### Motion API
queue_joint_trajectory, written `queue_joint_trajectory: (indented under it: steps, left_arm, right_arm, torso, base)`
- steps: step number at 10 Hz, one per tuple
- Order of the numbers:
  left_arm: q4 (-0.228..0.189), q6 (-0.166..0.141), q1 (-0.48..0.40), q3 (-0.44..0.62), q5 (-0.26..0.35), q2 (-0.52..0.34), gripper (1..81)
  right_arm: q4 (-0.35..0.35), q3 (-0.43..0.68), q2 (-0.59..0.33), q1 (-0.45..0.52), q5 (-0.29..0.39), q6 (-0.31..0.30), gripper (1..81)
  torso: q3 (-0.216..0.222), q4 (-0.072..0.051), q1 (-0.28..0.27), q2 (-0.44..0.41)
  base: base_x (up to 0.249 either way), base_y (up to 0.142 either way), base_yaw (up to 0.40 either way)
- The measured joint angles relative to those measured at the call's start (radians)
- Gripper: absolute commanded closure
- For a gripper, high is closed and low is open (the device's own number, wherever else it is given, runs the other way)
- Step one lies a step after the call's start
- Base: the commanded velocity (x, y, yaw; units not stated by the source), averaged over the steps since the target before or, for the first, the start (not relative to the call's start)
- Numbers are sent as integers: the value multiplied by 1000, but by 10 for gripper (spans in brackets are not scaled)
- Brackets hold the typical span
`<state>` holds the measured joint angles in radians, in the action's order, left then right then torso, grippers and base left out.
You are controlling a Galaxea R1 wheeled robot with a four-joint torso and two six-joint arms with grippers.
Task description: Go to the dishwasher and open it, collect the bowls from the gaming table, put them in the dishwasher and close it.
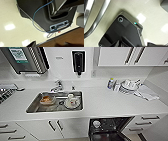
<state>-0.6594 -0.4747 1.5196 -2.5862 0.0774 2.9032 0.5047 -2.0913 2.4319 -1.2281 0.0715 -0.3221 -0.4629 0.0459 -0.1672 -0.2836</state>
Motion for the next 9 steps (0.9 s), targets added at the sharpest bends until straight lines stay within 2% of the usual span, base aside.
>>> queue_joint_trajectory:
  steps: [3, 5, 7, 9]
  left_arm:
    - [0, 0, 14, -13, -7, 0, 10]
    - [2, -1, 14, -16, -67, -14, 10]
    - [2, -1, 15, -21, -75, -18, 10]
    - [2, -1, 24, -21, -76, -17, 10]
  right_arm:
    - [0, -112, 80, -50, 1, 0, 10]
    - [0, -191, 125, -89, 5, -1, 10]
    - [8, -211, 151, -118, 27, -11, 10]
    - [120, -232, 153, -117, 48, -17, 10]
  torso:
    - [1, 0, -69, -111]
    - [1, 0, -116, -186]
    - [2, 0, -160, -258]
    - [2, 0, -207, -333]
  base:
    - [0, 0, 0]
    - [0, 0, 0]
    - [0, 0, 0]
    - [0, 0, 0]
